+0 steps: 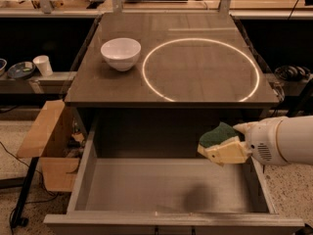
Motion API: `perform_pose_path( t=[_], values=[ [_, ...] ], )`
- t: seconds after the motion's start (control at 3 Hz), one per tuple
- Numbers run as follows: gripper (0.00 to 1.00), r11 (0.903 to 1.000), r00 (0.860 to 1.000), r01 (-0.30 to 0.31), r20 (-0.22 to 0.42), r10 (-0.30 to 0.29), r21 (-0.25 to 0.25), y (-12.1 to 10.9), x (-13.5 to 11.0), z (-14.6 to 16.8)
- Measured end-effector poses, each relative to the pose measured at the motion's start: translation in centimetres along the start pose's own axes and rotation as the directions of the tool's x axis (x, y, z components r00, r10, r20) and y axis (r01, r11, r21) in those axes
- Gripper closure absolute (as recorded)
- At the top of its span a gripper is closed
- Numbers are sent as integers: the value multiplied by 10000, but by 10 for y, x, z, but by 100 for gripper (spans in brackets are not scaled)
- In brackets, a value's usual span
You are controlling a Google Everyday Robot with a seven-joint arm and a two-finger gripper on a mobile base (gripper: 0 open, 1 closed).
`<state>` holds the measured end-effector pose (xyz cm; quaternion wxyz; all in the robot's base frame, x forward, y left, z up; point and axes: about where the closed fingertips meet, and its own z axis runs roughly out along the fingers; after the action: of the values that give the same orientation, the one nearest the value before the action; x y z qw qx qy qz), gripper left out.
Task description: Place sponge into top drawer
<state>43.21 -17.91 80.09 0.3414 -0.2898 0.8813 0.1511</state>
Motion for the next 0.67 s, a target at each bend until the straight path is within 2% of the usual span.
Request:
perform_pose_path(
  t=[0.33, 0.67],
  values=[
    [100, 9996, 9993, -279, -229, 280, 18, -8, -2, 40],
    [100, 9996, 9991, -269, -316, 269, -18, -8, 0, 46]
  ],
)
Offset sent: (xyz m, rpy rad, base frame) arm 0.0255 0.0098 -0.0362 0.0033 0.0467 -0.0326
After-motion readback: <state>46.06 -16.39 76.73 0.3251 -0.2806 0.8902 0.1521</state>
